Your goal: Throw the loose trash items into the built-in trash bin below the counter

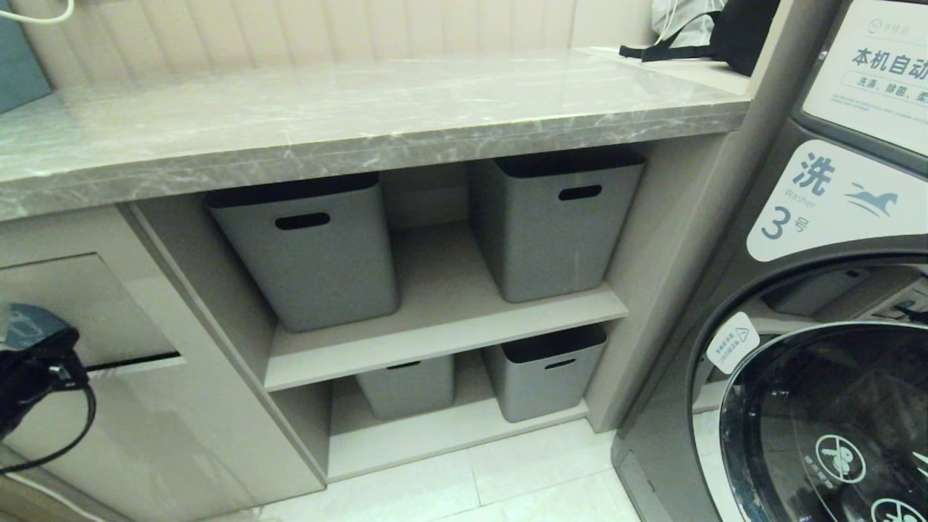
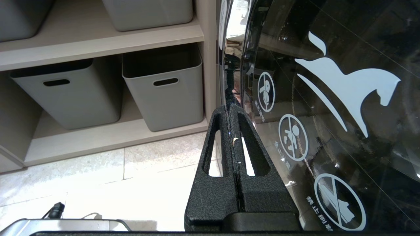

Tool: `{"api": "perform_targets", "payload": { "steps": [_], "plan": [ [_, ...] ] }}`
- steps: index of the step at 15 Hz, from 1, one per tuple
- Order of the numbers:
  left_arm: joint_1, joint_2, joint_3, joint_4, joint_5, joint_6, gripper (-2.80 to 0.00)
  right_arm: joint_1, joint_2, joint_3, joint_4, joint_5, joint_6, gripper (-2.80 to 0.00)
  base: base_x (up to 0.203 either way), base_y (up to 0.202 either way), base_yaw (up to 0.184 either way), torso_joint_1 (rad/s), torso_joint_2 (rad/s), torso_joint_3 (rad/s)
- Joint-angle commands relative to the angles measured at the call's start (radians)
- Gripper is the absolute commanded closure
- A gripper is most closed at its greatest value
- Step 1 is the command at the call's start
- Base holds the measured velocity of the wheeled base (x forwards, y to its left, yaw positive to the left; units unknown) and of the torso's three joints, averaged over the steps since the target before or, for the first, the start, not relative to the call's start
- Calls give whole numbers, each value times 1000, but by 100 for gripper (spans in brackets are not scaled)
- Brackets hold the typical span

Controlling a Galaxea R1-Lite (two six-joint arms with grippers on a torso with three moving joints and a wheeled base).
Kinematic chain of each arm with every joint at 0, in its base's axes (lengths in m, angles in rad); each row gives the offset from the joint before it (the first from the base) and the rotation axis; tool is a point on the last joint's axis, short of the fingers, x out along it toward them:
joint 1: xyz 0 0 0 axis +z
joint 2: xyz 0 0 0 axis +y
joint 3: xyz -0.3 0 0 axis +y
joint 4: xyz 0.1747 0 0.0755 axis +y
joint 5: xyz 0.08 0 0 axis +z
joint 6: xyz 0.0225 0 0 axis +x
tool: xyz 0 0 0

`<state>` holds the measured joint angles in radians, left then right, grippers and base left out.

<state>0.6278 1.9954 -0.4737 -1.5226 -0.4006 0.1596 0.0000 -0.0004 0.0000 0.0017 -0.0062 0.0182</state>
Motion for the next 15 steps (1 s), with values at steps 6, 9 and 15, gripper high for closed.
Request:
{"api": "perform_targets", "payload": {
  "steps": [6,9,15],
  "plan": [
    [-1,-329,253,-7,-3,-27,0,0,0,0,0,0,0,0,0,0,0,0,0,0],
    [-66,-562,374,27,-2,-36,0,0,0,0,0,0,0,0,0,0,0,0,0,0],
    [-353,-1030,449,446,141,-21,0,0,0,0,0,0,0,0,0,0,0,0,0,0]
  ]
}}
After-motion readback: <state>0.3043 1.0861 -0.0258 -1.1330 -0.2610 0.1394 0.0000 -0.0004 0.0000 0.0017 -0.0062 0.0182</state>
